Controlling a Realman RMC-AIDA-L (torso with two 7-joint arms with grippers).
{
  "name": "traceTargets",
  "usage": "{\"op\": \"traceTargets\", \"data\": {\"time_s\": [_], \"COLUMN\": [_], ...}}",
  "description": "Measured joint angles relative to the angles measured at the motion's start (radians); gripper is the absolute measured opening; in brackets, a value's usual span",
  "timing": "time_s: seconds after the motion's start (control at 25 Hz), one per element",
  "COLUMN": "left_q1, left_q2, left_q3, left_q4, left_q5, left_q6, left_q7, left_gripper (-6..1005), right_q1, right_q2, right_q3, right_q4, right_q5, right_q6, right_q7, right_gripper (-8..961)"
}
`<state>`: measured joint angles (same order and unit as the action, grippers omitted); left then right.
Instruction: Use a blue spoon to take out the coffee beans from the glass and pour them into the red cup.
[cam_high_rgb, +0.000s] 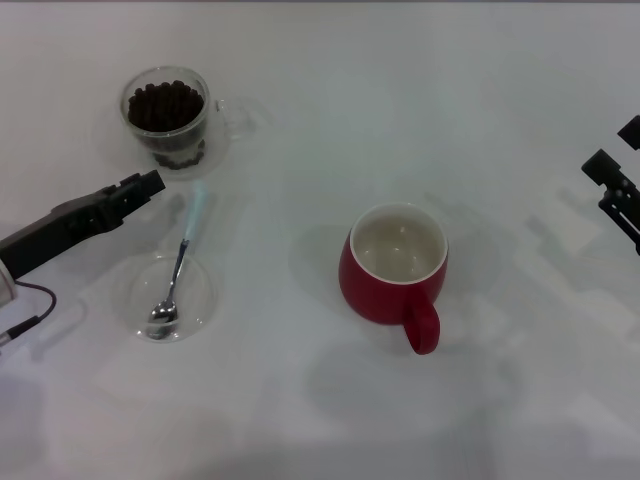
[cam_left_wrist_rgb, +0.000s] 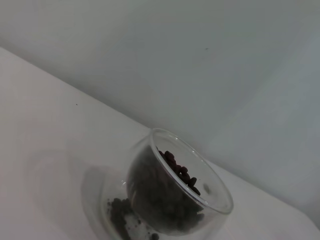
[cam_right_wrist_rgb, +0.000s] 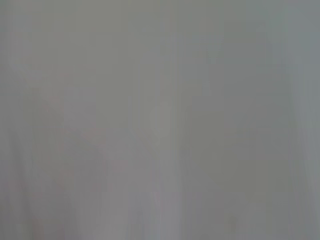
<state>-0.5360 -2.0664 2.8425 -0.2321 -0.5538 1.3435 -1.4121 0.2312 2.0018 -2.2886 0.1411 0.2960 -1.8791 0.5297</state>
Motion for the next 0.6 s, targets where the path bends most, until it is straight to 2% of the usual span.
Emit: {"op": "traceTargets", "data": {"time_s": [0.16, 0.32, 0.52, 0.6], "left_q1": [0.003, 0.012, 0.053, 0.064], "left_q2": [0.001, 0.012, 0.025, 0.026], "left_q3": [0.0, 0.0, 0.0, 0.0], "left_q4": [-0.003, -0.01, -0.113, -0.133], "left_q5": [-0.008, -0.038, -0.154, -0.18], "left_q6": [0.005, 0.038, 0.208, 0.233], "left_q7": [0.022, 0.089, 0.282, 0.31], "left_gripper": [297, 430, 421, 418], "right_q1": [0.003, 0.005, 0.005, 0.005], "right_q2": [0.0, 0.0, 0.0, 0.0], "right_q3": [0.0, 0.0, 0.0, 0.001], "right_q4": [0.0, 0.0, -0.01, -0.012], "right_q5": [0.0, 0.0, 0.0, 0.007], "right_q6": [0.0, -0.001, -0.016, -0.029], "right_q7": [0.002, 0.002, 0.003, 0.002], "right_gripper": [577, 578, 580, 581]}}
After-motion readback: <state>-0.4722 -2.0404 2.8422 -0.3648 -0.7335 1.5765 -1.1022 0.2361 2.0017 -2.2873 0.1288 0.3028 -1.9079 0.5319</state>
